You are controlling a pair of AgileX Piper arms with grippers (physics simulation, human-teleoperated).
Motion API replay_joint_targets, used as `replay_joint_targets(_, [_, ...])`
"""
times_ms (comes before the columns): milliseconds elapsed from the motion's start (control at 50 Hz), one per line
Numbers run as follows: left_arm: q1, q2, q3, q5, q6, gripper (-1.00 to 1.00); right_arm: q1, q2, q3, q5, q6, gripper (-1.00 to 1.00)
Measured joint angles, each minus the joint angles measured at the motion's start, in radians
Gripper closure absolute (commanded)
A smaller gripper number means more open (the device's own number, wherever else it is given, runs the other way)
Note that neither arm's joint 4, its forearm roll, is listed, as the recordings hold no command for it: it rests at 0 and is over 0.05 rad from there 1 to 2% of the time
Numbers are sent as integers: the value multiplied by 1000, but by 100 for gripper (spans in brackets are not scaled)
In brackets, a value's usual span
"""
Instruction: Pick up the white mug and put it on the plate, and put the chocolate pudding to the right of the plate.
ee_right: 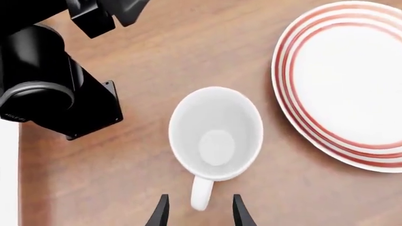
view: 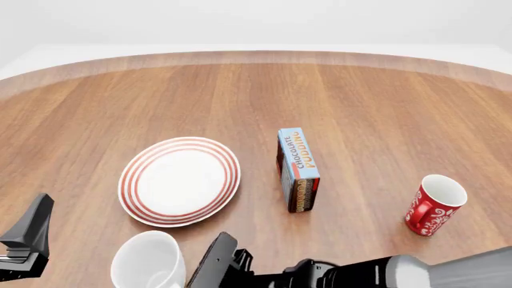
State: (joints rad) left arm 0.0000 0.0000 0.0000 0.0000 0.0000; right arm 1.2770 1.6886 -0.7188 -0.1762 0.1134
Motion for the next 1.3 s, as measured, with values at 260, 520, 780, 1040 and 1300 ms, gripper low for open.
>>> replay_joint_targets(260, [0, 0, 0, 0, 0, -100, 4, 36, -15, 2, 15, -100])
replay_joint_targets(520, [0, 0, 0, 0, 0, -100, 13, 66, -24, -2, 33, -100])
replay_joint_targets(780, [0, 0, 0, 0, 0, -100, 16, 84, -29, -6, 43, 100])
replay_joint_targets(1040, [0, 0, 0, 0, 0, -100, 11, 76, -28, 1, 39, 100])
replay_joint_targets(1300, [0, 0, 0, 0, 0, -100, 5, 50, -28, 16, 20, 100])
